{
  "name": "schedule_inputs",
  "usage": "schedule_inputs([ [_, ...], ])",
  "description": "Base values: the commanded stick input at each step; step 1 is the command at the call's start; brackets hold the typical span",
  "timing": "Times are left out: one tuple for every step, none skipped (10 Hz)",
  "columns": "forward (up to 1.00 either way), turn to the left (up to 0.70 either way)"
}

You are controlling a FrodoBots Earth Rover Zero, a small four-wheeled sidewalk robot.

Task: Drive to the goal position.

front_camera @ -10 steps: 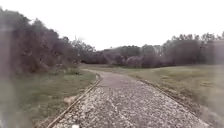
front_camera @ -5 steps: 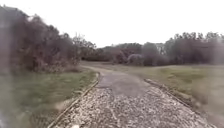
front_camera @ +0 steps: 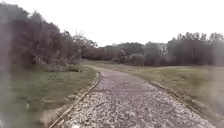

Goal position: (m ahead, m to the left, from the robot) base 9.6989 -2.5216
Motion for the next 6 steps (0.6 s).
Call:
schedule_inputs([
  [0.70,0.00],
  [0.70,0.00],
  [0.70,0.00],
  [0.70,0.00],
  [0.70,0.00],
  [0.70,0.00],
])
